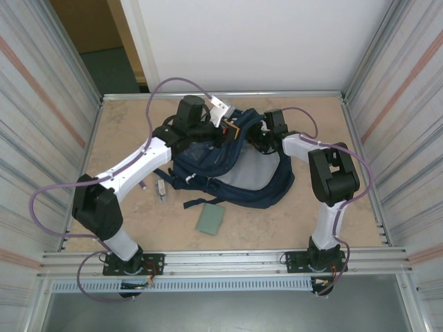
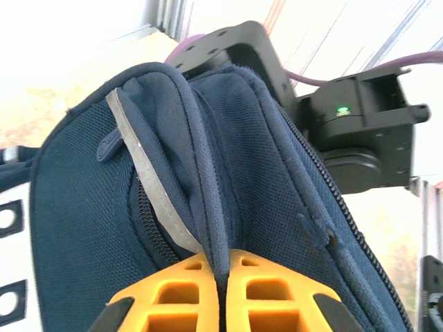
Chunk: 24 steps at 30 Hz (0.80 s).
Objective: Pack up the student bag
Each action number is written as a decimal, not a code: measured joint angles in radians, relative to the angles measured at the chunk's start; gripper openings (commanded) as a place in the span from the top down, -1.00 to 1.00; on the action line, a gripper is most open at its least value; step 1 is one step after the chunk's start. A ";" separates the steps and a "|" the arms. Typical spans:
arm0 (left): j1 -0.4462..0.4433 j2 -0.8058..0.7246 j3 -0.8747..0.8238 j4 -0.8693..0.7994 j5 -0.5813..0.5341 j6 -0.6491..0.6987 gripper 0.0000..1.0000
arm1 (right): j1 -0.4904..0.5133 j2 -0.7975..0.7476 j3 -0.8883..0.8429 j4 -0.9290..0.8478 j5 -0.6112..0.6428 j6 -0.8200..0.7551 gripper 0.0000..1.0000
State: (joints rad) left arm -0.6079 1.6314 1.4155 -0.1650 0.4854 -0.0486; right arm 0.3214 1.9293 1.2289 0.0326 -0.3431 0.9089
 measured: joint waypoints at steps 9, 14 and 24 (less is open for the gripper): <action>0.022 0.128 0.115 -0.011 -0.041 0.112 1.00 | -0.016 -0.304 -0.157 -0.122 0.039 -0.062 -0.17; 0.025 0.240 0.214 -0.013 -0.045 0.173 1.00 | -0.035 -0.516 -0.206 -0.277 0.116 -0.117 -0.20; 0.023 0.321 0.222 0.047 -0.060 0.177 0.51 | 0.091 -0.801 -0.269 -0.686 0.202 -0.101 -0.23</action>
State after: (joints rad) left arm -0.5854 1.9526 1.6371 -0.1181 0.4252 0.1287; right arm 0.4122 1.1286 0.9604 -0.6533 -0.1413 0.8082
